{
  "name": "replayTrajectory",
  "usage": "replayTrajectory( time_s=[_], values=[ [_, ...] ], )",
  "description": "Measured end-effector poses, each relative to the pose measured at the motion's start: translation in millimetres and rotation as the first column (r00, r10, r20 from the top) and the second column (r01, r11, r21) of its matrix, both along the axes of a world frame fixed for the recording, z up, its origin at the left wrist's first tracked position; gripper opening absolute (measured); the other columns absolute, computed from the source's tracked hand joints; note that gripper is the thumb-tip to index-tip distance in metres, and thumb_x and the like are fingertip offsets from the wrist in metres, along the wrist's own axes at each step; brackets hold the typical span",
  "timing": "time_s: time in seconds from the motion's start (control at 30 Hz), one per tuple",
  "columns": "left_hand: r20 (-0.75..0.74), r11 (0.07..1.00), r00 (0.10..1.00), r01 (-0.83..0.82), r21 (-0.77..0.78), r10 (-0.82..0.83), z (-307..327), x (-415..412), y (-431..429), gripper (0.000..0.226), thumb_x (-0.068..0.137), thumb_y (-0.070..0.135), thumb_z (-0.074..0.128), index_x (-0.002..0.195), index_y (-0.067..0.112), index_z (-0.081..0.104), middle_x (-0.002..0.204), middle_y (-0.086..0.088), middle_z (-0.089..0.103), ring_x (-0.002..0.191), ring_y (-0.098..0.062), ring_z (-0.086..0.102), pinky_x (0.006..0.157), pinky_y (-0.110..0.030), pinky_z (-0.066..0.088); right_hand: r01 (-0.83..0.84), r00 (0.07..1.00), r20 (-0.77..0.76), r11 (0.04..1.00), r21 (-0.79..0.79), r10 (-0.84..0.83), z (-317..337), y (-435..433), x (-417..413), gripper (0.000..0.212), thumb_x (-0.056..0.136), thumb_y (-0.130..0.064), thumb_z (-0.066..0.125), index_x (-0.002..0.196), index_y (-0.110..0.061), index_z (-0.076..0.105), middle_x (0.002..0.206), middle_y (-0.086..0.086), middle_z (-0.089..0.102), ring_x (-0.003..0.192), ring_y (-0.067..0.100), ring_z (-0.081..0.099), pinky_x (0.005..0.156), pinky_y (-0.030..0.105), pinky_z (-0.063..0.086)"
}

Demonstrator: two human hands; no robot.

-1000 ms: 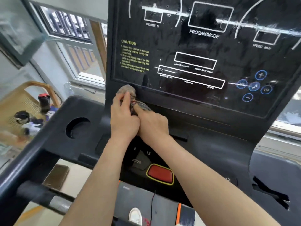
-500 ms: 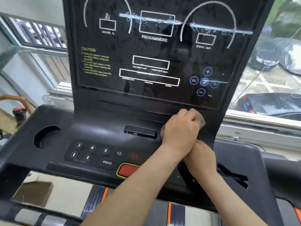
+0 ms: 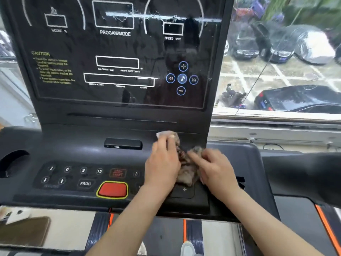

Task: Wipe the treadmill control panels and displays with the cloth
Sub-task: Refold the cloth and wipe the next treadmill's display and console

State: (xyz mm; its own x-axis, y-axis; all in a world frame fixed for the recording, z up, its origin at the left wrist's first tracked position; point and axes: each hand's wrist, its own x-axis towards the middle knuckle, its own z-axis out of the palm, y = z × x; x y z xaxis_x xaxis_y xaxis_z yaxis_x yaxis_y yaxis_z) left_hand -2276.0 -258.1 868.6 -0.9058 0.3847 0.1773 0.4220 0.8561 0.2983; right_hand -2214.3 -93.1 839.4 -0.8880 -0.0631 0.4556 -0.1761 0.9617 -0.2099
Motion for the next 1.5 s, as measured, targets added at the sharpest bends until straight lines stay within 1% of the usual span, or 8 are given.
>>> replayTrajectory(
  time_s=[0.37, 0.47, 0.6, 0.73, 0.83, 0.93, 1.1, 1.5],
  values=[
    [0.117, 0.957, 0.952, 0.287, -0.029, -0.282, -11, 44, 25, 0.021, 0.063, 0.020, 0.061, 0.083, 0.016, 0.059, 0.083, -0.003, 0.056, 0.075, -0.027, 0.058, 0.051, -0.035, 0.047, 0.188, 0.966, 0.244, 0.886, -0.423, -0.088, 0, -9, 51, 0.044, 0.068, -0.013, 0.047, 0.106, -0.018, 0.069, 0.123, -0.003, 0.061, 0.105, 0.017, 0.060, 0.084, 0.032, 0.053],
    [0.259, 0.959, 0.934, 0.275, -0.076, -0.247, -8, 64, 18, 0.026, 0.072, 0.025, 0.052, 0.096, 0.020, 0.059, 0.095, -0.001, 0.055, 0.090, -0.025, 0.057, 0.071, -0.038, 0.046, 0.136, 0.969, 0.247, 0.860, -0.492, -0.012, 5, -9, 73, 0.041, 0.063, -0.016, 0.042, 0.090, -0.022, 0.073, 0.109, -0.011, 0.064, 0.097, 0.005, 0.060, 0.081, 0.022, 0.050],
    [0.034, 0.979, 0.984, 0.172, 0.114, -0.176, -4, 41, 32, 0.046, 0.075, 0.019, 0.043, 0.118, 0.015, 0.060, 0.108, -0.006, 0.058, 0.094, -0.029, 0.059, 0.075, -0.040, 0.054, 0.199, 0.974, 0.218, 0.688, -0.698, -0.060, 25, 11, 22, 0.049, 0.065, 0.001, 0.047, 0.101, -0.020, 0.072, 0.100, -0.010, 0.064, 0.095, 0.001, 0.057, 0.088, 0.010, 0.043],
    [-0.020, 0.992, 0.995, 0.097, 0.077, -0.096, 7, 9, 59, 0.047, 0.082, 0.011, 0.055, 0.129, 0.014, 0.054, 0.126, -0.008, 0.052, 0.107, -0.029, 0.052, 0.080, -0.041, 0.051, 0.289, 0.947, 0.320, 0.475, -0.831, -0.017, 27, 16, -32, 0.046, 0.082, -0.005, 0.054, 0.121, -0.029, 0.048, 0.097, -0.009, 0.062, 0.089, 0.012, 0.058, 0.079, 0.024, 0.044],
    [0.002, 0.990, 0.990, 0.144, 0.008, -0.144, 1, 22, 60, 0.033, 0.082, 0.017, 0.057, 0.115, 0.015, 0.061, 0.118, -0.005, 0.058, 0.101, -0.027, 0.054, 0.072, -0.036, 0.047, 0.259, 0.950, 0.312, 0.633, -0.729, -0.030, 10, 2, -12, 0.058, 0.083, -0.005, 0.050, 0.137, -0.024, 0.038, 0.114, 0.000, 0.060, 0.096, 0.017, 0.057, 0.072, 0.017, 0.037],
    [0.059, 0.986, 0.984, 0.166, -0.007, -0.165, -7, 46, 47, 0.018, 0.080, 0.019, 0.056, 0.097, 0.015, 0.061, 0.096, -0.002, 0.058, 0.090, -0.025, 0.053, 0.064, -0.034, 0.043, 0.246, 0.953, 0.301, 0.673, -0.697, -0.036, -3, -12, 23, 0.063, 0.081, 0.002, 0.048, 0.140, -0.019, 0.043, 0.137, 0.001, 0.054, 0.125, 0.016, 0.049, 0.096, 0.017, 0.036],
    [0.098, 0.962, 0.958, 0.267, 0.052, -0.271, -19, 91, 15, 0.022, 0.067, 0.018, 0.061, 0.088, 0.012, 0.064, 0.084, -0.001, 0.060, 0.077, -0.024, 0.056, 0.058, -0.036, 0.050, 0.198, 0.967, 0.253, 0.715, -0.670, -0.031, -7, -35, 80, 0.064, 0.071, -0.005, 0.050, 0.132, -0.025, 0.049, 0.131, -0.016, 0.052, 0.122, 0.002, 0.048, 0.100, 0.007, 0.030],
    [-0.026, 0.988, 0.998, 0.062, 0.145, -0.059, -26, 76, -139, 0.029, 0.075, 0.018, 0.048, 0.092, 0.007, 0.069, 0.090, -0.006, 0.065, 0.077, -0.026, 0.057, 0.070, -0.038, 0.049, -0.049, 0.913, 0.397, 0.992, -0.113, 0.090, -1, -176, 35, 0.057, 0.087, -0.038, 0.034, 0.143, -0.029, 0.043, 0.152, 0.006, 0.040, 0.143, 0.022, 0.031, 0.110, 0.040, 0.022]
  ],
)
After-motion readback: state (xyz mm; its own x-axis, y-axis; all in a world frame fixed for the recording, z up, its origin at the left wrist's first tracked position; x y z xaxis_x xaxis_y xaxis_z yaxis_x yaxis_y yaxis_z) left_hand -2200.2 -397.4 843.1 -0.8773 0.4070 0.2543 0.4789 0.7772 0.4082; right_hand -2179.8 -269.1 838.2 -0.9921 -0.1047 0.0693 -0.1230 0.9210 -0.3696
